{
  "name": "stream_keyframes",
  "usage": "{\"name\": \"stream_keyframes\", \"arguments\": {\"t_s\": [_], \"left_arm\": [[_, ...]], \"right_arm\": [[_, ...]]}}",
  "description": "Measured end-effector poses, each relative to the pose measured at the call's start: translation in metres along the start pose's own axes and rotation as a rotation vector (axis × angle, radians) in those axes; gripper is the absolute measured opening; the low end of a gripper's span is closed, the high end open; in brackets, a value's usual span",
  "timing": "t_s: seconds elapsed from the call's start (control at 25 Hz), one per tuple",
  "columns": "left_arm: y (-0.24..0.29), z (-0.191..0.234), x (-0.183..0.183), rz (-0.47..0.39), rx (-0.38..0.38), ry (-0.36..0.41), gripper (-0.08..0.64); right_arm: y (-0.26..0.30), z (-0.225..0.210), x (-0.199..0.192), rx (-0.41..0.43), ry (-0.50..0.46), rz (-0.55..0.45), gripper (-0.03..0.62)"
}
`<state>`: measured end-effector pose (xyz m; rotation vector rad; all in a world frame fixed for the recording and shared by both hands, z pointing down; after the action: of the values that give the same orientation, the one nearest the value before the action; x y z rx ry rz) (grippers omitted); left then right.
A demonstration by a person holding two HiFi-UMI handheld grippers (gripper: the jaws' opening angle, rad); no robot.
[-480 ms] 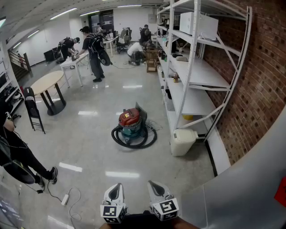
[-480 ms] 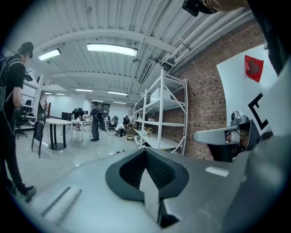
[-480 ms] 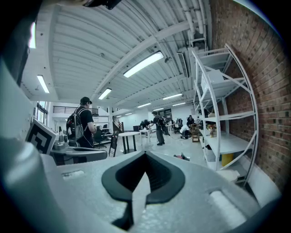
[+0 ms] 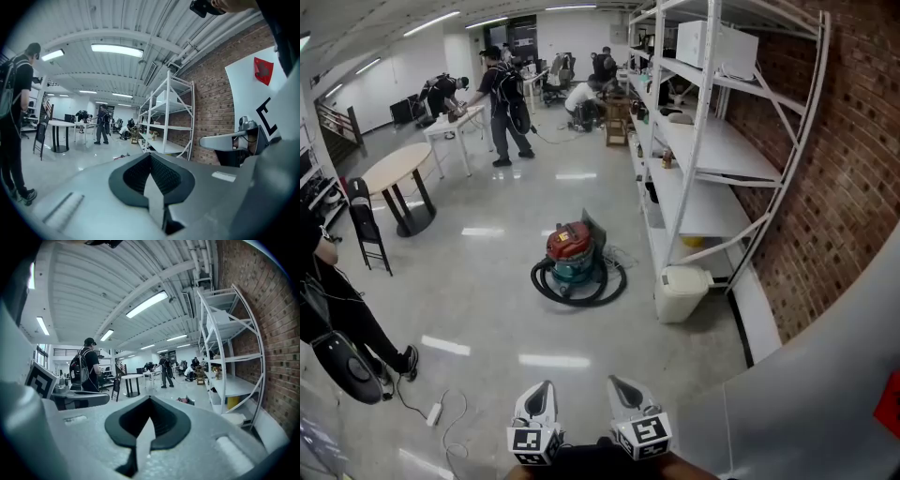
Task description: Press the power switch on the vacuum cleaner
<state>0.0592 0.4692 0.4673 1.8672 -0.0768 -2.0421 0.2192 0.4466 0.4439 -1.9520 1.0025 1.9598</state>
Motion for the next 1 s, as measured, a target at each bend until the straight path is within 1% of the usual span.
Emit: {"name": "stream_keyframes", "arguments": {"t_s": [0.24, 0.68, 0.8, 1.0], "left_arm": [[0.001, 0.001, -0.001, 0.005, 0.005, -0.002, 0.017], [-0.004, -0.009, -0.002, 0.007, 0.018, 0.016, 0.017], [-0.001, -0.008, 0.005, 0.001, 0.023, 0.024, 0.017], [0.009, -0.014, 0.012, 0.012, -0.001, 0.041, 0.017]], "right_arm": [[0.001, -0.006, 0.002, -0.003, 0.033, -0.017, -0.008], [-0.006, -0.008, -0.003, 0.009, 0.042, -0.022, -0.008], [-0.003, -0.011, 0.001, 0.014, 0.047, -0.03, -0.008], [0.005, -0.017, 0.003, 0.012, 0.061, -0.015, -0.008]]}}
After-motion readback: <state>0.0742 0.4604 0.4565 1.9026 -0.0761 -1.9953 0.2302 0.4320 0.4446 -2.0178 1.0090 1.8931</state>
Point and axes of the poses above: the fingertips, and each gripper's own axes: y forward along the fingers, z to its left, x out of its top, the point moved 3 cm from there along -y, backward along the fingers, and after that the axes turned 7 degrees about z, right-handed, at the moved point
